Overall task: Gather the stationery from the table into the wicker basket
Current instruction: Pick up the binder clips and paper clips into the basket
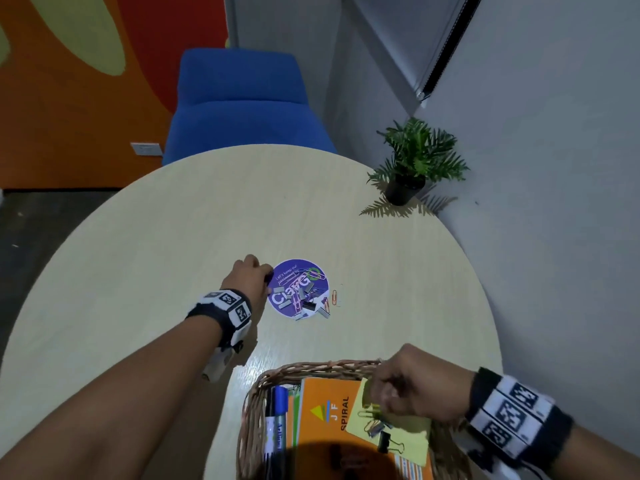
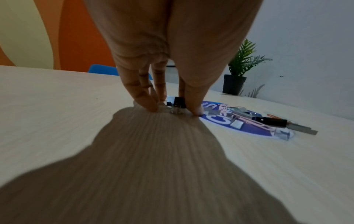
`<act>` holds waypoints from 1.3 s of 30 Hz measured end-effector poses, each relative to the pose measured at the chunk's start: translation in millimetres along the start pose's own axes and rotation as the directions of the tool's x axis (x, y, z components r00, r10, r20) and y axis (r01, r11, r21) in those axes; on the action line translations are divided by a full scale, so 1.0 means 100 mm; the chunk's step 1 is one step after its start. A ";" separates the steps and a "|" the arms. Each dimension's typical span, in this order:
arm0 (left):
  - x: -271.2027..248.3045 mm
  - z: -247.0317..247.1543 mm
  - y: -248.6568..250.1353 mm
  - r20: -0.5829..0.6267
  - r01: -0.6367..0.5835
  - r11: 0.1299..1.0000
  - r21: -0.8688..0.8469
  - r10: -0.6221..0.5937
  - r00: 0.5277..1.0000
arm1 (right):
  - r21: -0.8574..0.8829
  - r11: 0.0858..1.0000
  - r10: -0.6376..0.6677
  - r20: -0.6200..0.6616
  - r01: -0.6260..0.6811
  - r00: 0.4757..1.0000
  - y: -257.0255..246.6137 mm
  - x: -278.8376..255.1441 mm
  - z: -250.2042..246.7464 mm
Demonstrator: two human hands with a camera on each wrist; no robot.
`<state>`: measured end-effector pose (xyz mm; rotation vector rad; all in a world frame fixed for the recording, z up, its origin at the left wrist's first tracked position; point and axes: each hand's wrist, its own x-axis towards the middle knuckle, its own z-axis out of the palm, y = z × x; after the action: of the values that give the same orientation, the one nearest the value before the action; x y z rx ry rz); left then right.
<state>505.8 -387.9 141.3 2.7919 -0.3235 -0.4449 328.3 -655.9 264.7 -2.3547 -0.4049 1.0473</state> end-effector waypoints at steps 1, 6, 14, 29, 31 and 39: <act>0.02 0.00 -0.01 0.005 -0.001 1.000 0.015 0.000 1.000 | -0.020 1.000 0.007 0.000 -0.007 1.000 0.05 -0.02 0.01; -0.08 -0.11 -0.07 0.039 0.054 0.997 -0.061 -0.052 0.998 | -0.010 0.999 0.035 -0.296 -0.040 0.955 0.30 0.21 -0.33; -1.19 -0.82 0.46 -0.153 -0.126 0.893 -0.433 0.066 0.986 | -0.260 0.948 0.081 -0.359 -0.183 0.930 0.65 1.23 -0.65; -2.00 0.05 1.09 0.238 -0.183 0.955 -0.232 0.238 0.942 | -0.452 0.869 0.079 -0.272 -0.200 0.959 0.72 1.64 -0.54; -1.87 -0.08 1.02 0.130 -0.156 0.958 -0.240 0.191 0.973 | -0.426 0.877 0.121 -0.249 -0.221 0.961 0.72 1.62 -0.53; -0.62 -0.46 0.55 0.175 -0.111 0.980 0.166 0.082 0.981 | -0.239 0.970 0.001 -0.193 -0.048 0.981 0.42 1.12 -0.69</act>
<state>454.0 -411.4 217.1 2.8967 -0.5594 -0.6598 456.1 -661.3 212.3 -2.6557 -0.4539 0.8100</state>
